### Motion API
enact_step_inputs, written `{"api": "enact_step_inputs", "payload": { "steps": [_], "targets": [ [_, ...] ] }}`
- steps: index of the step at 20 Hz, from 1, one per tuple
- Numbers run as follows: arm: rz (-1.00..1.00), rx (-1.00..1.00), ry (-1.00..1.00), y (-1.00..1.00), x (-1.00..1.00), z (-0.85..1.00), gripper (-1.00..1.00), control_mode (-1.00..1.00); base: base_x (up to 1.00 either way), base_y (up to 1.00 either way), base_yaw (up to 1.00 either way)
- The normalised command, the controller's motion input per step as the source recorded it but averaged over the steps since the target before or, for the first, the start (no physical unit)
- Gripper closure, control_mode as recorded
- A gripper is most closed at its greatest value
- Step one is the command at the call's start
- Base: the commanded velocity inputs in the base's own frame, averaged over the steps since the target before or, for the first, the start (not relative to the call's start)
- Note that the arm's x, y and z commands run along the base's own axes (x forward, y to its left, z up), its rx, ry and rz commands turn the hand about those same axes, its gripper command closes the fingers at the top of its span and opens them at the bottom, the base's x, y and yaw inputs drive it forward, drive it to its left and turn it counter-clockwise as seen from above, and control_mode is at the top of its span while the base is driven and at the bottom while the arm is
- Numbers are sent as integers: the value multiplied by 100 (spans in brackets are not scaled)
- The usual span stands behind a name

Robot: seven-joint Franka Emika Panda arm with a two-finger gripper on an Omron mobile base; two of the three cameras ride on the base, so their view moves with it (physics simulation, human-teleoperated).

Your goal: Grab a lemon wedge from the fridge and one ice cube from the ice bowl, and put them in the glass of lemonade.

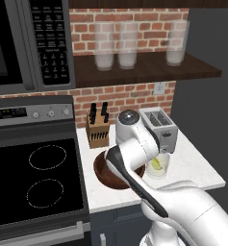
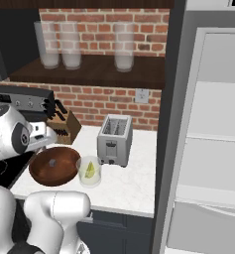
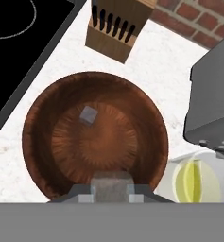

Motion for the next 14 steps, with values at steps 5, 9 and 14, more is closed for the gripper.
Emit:
{"api": "enact_step_inputs", "payload": {
  "steps": [5,9,14],
  "targets": [
    [0,0,-2,-2,-4,3,100,-100,0,0,0],
    [0,1,-1,-9,-9,5,100,-100,0,0,0],
    [-2,0,-3,-35,-12,39,100,-100,0,0,0]
  ]
}}
